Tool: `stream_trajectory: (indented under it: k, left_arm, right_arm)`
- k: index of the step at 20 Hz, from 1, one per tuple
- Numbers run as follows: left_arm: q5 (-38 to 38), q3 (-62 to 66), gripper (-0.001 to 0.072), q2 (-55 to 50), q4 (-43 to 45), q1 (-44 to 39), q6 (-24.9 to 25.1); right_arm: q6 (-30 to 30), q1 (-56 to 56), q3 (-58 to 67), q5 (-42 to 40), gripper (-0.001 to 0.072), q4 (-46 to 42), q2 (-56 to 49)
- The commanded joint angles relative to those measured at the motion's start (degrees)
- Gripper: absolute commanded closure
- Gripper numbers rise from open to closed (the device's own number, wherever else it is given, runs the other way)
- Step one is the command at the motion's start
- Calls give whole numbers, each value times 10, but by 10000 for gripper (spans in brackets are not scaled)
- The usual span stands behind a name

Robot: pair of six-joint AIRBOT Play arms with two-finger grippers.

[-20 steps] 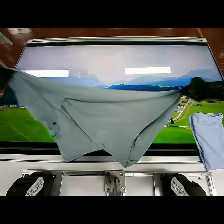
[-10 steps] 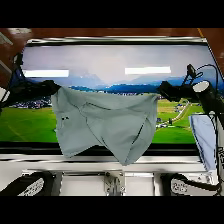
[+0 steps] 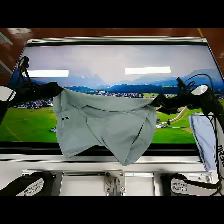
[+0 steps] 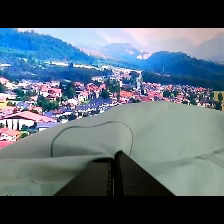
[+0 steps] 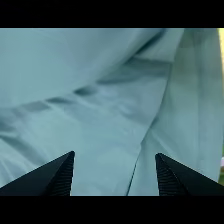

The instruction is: Fold the shirts.

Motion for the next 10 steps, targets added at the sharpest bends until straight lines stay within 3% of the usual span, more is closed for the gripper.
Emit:
stream_trajectory:
  k: [1,3,5,10]
  left_arm:
    - [-14,0,673,-1,0,0,0]
    - [-22,0,673,-1,0,0,0]
    - [-23,0,674,-1,0,0,0]
    - [-24,0,673,-1,0,0,0]
  right_arm:
    - [0,33,-21,27,106,-6,-35]
    - [6,43,-21,23,107,0,-62]
    - [9,51,-21,4,213,9,-80]
    - [14,54,-21,-45,213,40,-101]
